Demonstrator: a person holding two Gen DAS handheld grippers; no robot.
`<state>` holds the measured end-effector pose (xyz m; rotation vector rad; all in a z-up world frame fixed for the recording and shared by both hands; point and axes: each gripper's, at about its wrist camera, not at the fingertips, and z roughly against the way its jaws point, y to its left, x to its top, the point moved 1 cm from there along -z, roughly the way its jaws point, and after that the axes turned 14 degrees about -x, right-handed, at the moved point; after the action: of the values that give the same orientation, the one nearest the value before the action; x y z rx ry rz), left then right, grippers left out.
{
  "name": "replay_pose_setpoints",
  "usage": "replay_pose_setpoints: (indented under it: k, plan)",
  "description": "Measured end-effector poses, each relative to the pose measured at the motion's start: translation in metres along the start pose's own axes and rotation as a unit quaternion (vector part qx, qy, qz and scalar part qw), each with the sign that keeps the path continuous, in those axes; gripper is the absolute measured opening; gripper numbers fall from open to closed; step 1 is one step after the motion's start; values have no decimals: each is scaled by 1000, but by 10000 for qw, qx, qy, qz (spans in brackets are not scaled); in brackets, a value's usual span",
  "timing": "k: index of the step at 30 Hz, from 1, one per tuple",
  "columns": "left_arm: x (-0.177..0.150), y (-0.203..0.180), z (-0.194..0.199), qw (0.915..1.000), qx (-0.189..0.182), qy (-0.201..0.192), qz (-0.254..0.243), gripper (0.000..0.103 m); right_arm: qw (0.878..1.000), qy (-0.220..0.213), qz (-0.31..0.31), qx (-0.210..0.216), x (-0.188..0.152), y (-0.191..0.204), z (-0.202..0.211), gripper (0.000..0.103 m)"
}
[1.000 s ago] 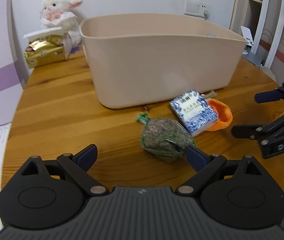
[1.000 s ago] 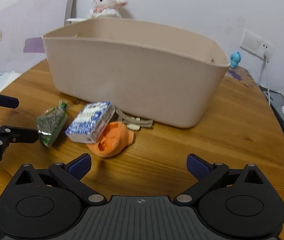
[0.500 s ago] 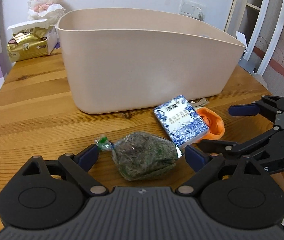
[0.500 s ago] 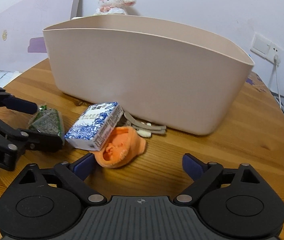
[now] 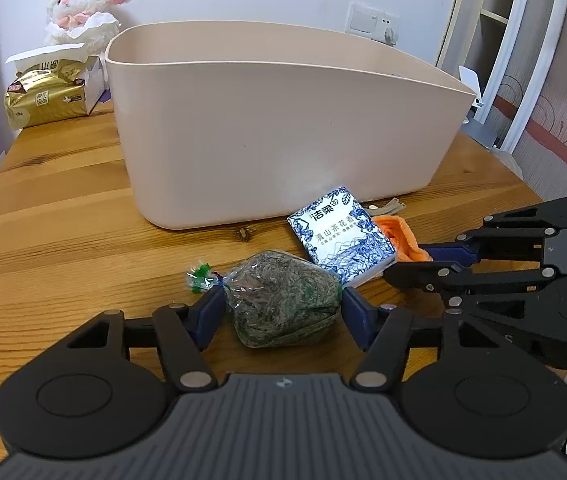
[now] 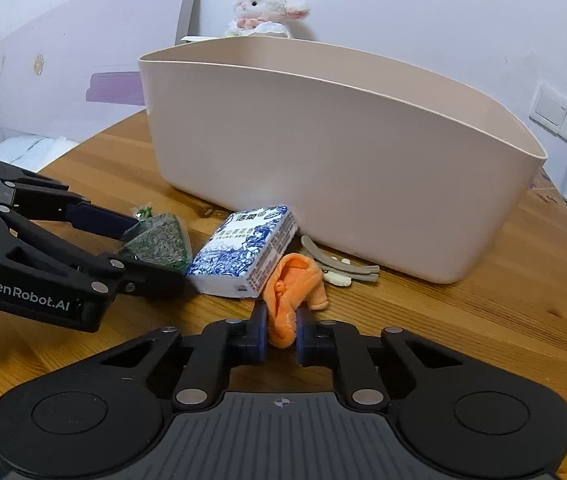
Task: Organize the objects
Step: 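Grasp the green-wrapped bag with the left tool while the right tool grasps the orange sock, then carry the bag and sock over the bin and open both tools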
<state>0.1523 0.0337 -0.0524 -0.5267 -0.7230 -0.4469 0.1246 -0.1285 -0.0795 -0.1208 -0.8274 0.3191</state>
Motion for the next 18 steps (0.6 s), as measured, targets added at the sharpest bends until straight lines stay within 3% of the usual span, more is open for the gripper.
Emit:
replay_pose_setpoints:
  k: [8,18]
  plan:
    - [0,-10,13,9999,13,-117,-84,64,9998,24,-200,-73,-9,-16,11,11]
    - [11,-36,53,9978,180,-461,-445,64,9976,-390,-507,-271,-9,-51,54,11]
